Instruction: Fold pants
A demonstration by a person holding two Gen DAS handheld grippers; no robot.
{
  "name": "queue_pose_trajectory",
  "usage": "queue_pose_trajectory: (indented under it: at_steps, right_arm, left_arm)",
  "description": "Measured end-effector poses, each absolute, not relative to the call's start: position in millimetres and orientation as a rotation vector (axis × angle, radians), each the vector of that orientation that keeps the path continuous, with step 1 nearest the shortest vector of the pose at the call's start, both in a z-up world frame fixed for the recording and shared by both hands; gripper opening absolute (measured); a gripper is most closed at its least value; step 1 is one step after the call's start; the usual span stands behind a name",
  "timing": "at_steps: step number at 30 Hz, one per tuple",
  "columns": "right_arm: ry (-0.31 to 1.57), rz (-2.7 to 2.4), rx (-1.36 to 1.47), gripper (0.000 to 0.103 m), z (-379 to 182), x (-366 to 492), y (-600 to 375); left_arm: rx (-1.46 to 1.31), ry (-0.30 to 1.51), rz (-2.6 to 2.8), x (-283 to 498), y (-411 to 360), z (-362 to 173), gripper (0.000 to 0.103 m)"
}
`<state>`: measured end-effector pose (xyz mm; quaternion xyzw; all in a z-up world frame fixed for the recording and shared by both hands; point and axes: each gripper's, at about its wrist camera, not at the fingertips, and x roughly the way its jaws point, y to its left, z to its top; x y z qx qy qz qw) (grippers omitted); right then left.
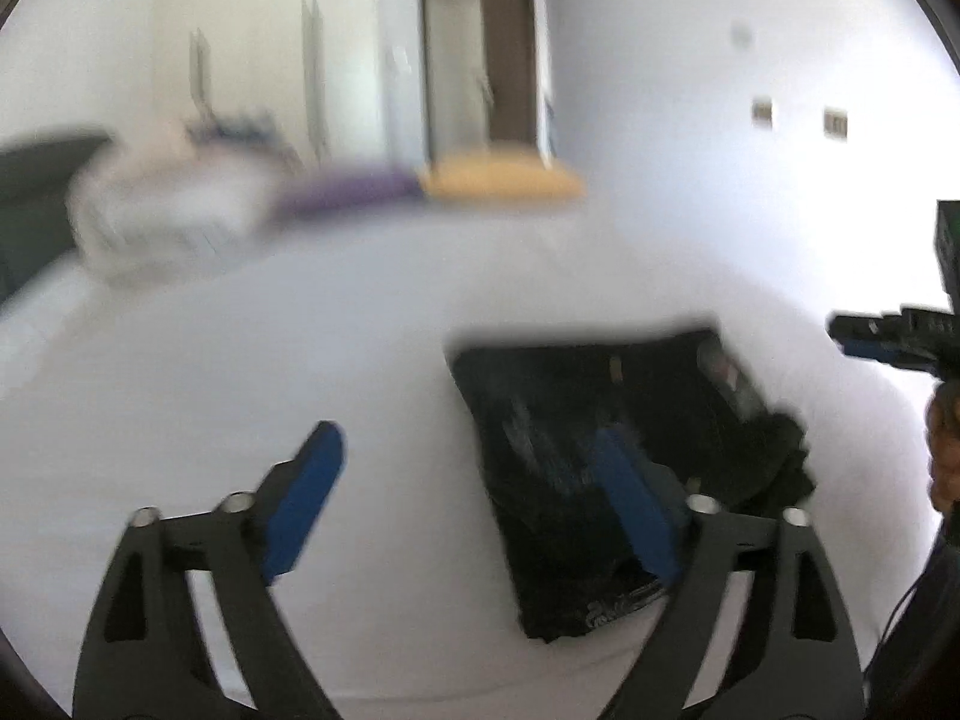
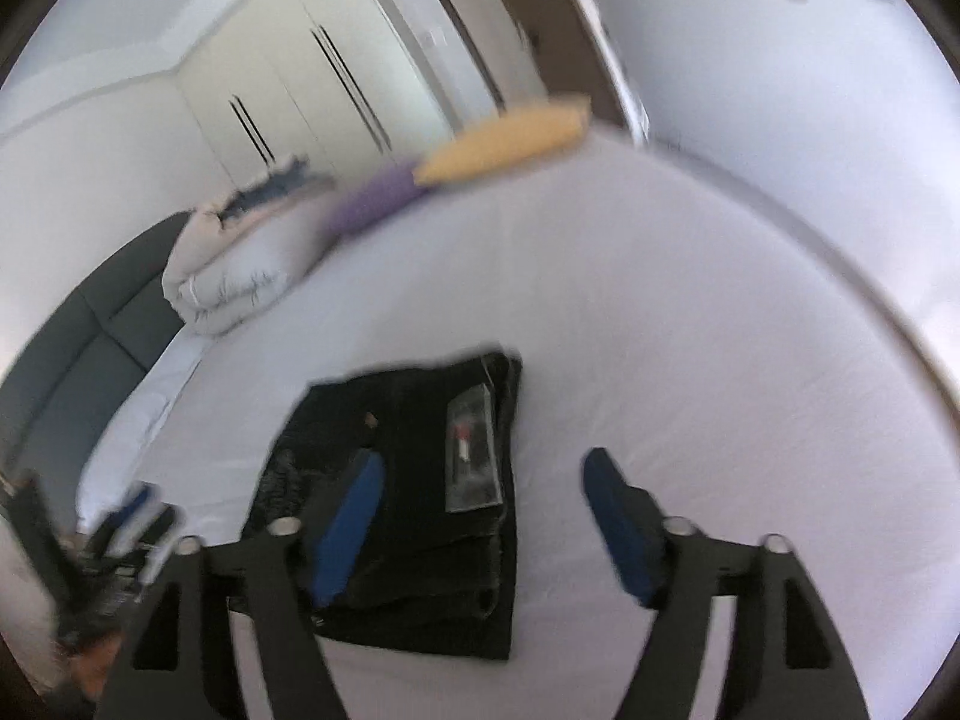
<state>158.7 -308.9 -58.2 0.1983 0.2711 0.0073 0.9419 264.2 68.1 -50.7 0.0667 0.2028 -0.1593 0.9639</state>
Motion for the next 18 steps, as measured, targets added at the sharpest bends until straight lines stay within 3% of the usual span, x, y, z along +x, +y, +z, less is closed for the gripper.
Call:
queue_pose_trajectory:
  at_steps: [2, 3, 9, 18]
  right_arm:
    - [0.443, -0.024, 0.330, 0.091, -30, 125, -293]
    - [0.388, -0.047, 0.297, 0.102, -18, 111, -287]
    - [0.119, -0.132, 0.201, 0.103, 43, 36, -261]
    - [-0.038, -0.224, 0.092, 0.103, 98, -28, -224]
  left_arm:
    - [0.140, 0.258, -0.221, 228, 89, -21, 0.103]
    - [0.135, 0.201, -0.184, 211, 98, -7, 0.103]
    - [0.135, 0.121, -0.023, 156, 137, 53, 0.103]
    - [0.273, 0.125, 0.010, 106, 127, 79, 0.103]
